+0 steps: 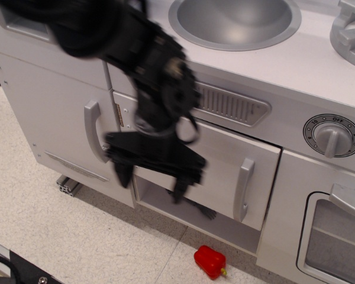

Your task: Open cabinet

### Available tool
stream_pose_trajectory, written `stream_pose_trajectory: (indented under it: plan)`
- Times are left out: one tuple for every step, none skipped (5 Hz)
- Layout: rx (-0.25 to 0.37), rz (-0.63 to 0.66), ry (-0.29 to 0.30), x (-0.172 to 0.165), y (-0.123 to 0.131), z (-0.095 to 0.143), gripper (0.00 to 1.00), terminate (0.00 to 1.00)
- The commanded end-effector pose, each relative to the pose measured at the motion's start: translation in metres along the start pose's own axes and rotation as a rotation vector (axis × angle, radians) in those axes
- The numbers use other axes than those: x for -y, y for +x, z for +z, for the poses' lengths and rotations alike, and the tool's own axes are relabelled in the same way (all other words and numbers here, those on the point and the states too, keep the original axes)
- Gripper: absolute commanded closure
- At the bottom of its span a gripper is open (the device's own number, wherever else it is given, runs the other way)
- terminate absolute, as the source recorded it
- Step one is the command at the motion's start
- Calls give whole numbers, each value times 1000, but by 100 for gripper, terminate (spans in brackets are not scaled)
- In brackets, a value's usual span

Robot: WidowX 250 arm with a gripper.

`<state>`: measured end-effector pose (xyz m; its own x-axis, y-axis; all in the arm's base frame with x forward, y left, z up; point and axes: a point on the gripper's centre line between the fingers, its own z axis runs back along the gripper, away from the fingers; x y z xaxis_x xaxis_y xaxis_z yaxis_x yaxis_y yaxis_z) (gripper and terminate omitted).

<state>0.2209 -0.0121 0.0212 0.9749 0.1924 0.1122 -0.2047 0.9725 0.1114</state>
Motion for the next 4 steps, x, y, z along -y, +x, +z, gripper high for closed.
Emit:
stream_pose_trajectory:
  plan:
    - [96,-66,-118,57,28,-8,0,0]
    - [181,-54,-151,80,40,-15,0,0]
    - [214,-52,-156,94,49,-20,0,0]
    - [234,-77,-123,101,56,-29,0,0]
